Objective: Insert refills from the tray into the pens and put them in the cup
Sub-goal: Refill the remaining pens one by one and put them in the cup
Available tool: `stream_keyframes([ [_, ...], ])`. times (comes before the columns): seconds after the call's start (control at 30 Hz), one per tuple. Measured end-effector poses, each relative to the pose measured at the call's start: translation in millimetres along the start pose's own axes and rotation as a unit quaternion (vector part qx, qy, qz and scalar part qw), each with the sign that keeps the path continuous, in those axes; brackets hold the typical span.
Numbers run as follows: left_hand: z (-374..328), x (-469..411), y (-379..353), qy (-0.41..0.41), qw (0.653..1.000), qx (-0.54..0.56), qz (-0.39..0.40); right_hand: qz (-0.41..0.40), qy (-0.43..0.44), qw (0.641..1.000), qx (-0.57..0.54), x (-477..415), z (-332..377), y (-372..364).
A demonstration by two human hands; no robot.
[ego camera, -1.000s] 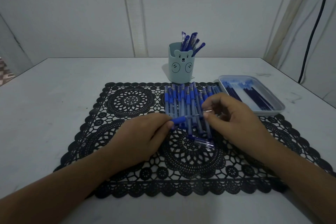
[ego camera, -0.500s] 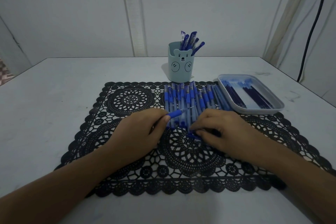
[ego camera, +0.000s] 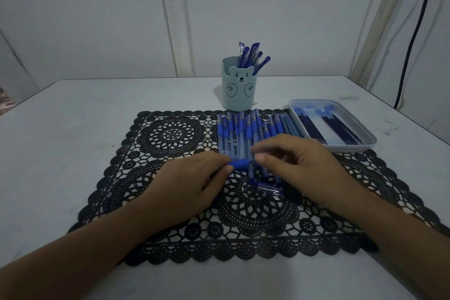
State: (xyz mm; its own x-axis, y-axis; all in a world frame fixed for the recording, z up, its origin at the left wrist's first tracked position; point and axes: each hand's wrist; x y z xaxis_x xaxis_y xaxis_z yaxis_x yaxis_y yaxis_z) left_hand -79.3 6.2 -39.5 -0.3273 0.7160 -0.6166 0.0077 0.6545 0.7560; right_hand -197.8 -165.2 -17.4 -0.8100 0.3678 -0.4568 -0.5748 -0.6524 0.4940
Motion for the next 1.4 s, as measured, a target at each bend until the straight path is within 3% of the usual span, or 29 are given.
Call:
stream_keyframes([
  [0.07,0,1,0,-0.003,1.000,-0.002,0.003,0.008,0.014,0.999,0.033,-1,0,0],
  [0.2,3,-1,-1,0.045,0.999,0.022,0.000,0.007,-0.044,0.998,0.046,-10,-6,19],
  [0.33,9,-2,-4,0.088,0.995,0.036,-0.042,-0.128,-0.096,0.987,0.014,-25,-27,44],
  [0.47,11,-3,-6,0.133,0.986,0.045,-0.092,-0.280,-0.124,0.952,-0.025,-34,-42,60],
  [0.6,10,-4,-6,0.172,0.979,0.056,-0.093,-0.371,0.000,0.912,0.177,-31,-50,55],
  [0.77,9,-4,-5,0.182,0.976,0.071,-0.093,-0.287,0.203,0.886,0.303,-30,-58,36],
  [0.87,9,-5,-4,0.182,0.975,0.081,-0.096,-0.228,0.218,0.880,0.355,-29,-60,30],
  [1.03,9,-4,-5,0.181,0.975,0.088,-0.093,-0.143,0.178,0.891,0.392,-23,-66,27],
  [1.13,8,-5,-4,0.178,0.975,0.088,-0.094,-0.169,0.145,0.914,0.340,-28,-63,31],
  [1.27,9,-4,-5,0.177,0.976,0.083,-0.093,-0.215,-0.004,0.903,0.373,-41,-72,51],
  [1.4,9,-4,-5,0.166,0.979,0.074,-0.096,-0.128,-0.165,0.883,0.421,-44,-81,63],
])
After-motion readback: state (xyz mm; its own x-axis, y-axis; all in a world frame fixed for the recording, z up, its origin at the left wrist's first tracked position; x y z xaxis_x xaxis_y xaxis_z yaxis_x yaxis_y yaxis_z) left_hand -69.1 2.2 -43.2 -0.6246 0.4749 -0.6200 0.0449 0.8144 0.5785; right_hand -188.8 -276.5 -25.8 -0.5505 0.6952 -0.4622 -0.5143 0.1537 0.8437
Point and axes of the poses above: each hand's wrist, its own x-axis away from the middle knuckle, its own y-axis out of the back of the hand, z = x × y, and after that the axes turned 12 degrees about -z, right-handed
